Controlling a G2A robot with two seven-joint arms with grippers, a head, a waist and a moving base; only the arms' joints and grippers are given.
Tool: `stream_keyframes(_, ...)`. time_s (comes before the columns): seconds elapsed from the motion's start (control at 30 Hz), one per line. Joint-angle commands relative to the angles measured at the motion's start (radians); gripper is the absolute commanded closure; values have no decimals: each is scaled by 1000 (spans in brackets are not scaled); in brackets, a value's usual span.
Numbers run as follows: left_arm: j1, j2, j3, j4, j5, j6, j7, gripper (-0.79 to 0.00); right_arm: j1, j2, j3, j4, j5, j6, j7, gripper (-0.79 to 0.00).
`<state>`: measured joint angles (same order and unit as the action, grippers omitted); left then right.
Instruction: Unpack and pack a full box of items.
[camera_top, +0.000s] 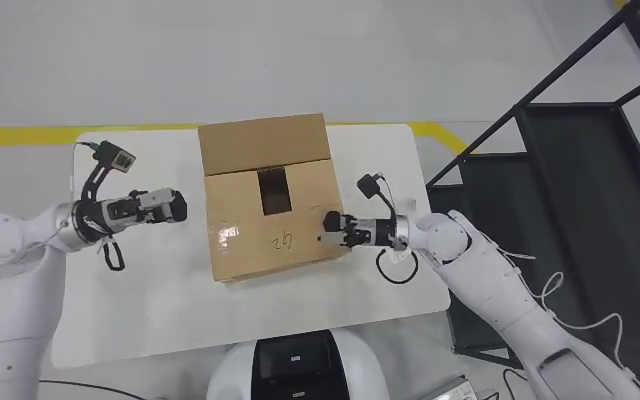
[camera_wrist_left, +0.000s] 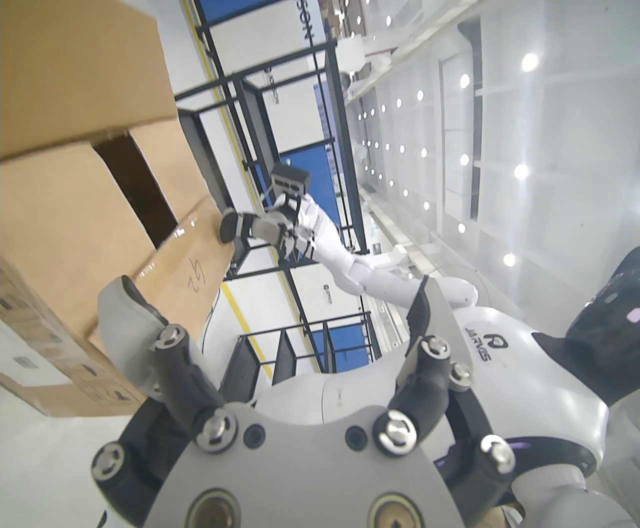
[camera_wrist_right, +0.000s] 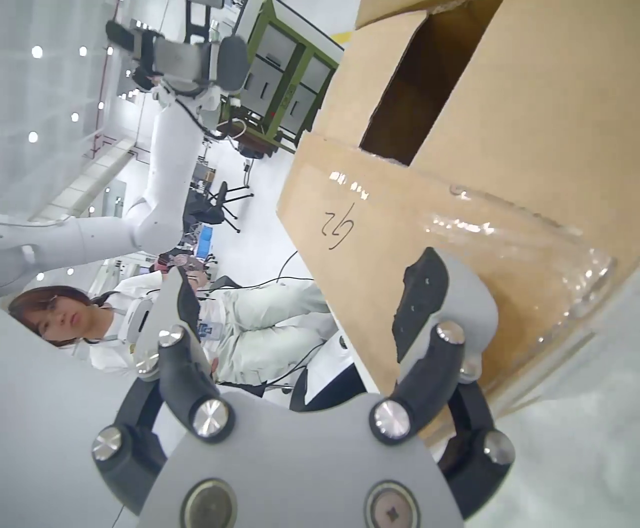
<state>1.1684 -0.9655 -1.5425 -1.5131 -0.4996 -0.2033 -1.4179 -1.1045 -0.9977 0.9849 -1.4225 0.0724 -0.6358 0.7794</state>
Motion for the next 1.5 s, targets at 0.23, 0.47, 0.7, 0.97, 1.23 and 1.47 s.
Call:
stream_keyframes(0.23,93,-1,30,-55,18,-49,96,-785,20,-7,-9,-45,-97,29,-27,-785)
stream_keyframes(0.47,-5,-7,-3,56,-49,-131,245,-785,6,-9,-16,-73,-126,33,-25,-785)
stream_keyframes(0.7,-92,-15,38,159,-15,-187,282,-785,2,-11,-18,-84,-135,24,-25,-785)
stream_keyframes(0.97,-92,-15,38,159,-15,-187,282,-785,-8,-11,-30,-120,-165,11,8,-785)
stream_keyframes(1.23,-115,-22,80,271,169,-269,446,-785,-20,-9,-27,-142,-184,12,21,-785)
stream_keyframes(1.47,-281,-59,205,542,168,-422,477,-785,-30,-7,-22,-152,-177,6,20,-785)
